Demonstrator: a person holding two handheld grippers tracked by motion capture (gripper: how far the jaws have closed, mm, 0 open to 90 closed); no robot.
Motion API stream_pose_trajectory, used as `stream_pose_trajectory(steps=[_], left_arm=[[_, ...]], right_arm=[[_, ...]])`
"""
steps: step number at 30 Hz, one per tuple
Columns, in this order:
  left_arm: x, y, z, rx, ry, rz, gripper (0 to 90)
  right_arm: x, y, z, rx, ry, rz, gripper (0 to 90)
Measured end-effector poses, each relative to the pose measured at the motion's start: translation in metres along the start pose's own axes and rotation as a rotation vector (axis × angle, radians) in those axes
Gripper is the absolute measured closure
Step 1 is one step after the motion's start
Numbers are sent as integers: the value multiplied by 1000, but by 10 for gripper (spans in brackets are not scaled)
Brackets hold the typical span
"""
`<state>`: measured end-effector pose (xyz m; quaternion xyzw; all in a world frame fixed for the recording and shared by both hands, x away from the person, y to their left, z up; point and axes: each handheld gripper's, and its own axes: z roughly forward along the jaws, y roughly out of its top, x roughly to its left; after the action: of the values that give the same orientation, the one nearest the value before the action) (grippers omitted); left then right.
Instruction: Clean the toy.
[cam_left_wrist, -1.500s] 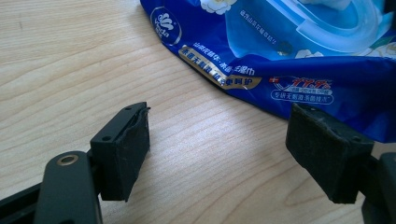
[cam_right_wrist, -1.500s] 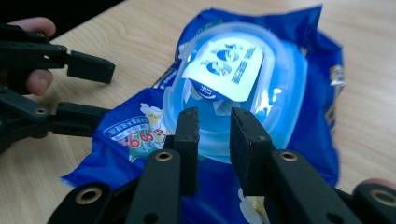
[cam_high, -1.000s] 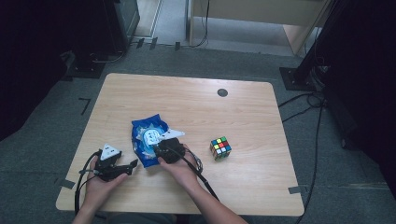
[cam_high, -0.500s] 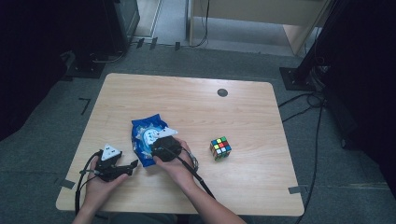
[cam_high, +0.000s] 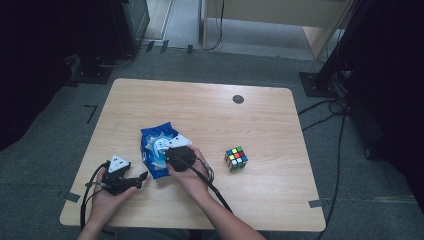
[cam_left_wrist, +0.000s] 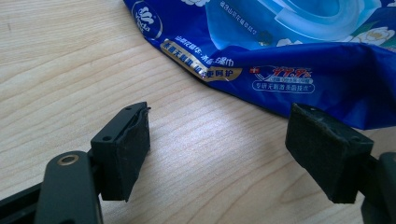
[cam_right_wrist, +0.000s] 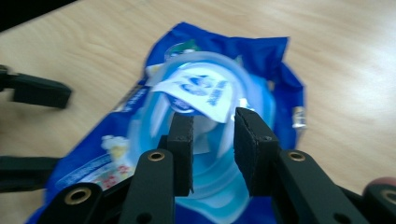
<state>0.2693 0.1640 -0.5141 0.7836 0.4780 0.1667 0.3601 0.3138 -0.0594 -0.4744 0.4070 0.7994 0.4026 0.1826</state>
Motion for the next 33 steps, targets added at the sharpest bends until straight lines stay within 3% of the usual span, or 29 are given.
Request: stream_pose_trajectory(steps=[2, 5, 7, 11, 16, 19, 21, 24, 26, 28, 33], left_arm=[[0, 0, 0, 0, 0, 0, 223], [0, 0, 0, 1, 0, 1, 223], [0, 0, 0, 2, 1, 1, 224], [0, 0, 0, 2, 0, -1, 224], [0, 0, 0, -1, -5, -1, 224], [0, 0, 1, 4, -3, 4, 224], [-1, 0, 1, 6, 0, 9, 224], [-1, 0, 0, 6, 2, 10, 226], [-1, 0, 1, 5, 2, 7, 226], [-1, 0, 1, 3, 1, 5, 227], [-1, 0, 1, 7, 0, 11, 227]], right_arm=[[1, 0, -1, -1, 44, 30, 708], [4, 2, -3, -20, 88, 30, 723], [6, 4, -3, -32, 94, 18, 718], [3, 6, 6, -1, 73, 9, 698], [1, 1, -1, -20, 57, 36, 525], [4, -2, -2, 31, 67, -2, 419], [4, -3, 1, 60, 20, -12, 437], [-2, -4, 8, 82, 3, 19, 474], [-3, -4, 10, 87, -6, 13, 542], [-4, -3, 8, 71, 3, 4, 612], [-4, 1, 3, 10, 9, -10, 693]])
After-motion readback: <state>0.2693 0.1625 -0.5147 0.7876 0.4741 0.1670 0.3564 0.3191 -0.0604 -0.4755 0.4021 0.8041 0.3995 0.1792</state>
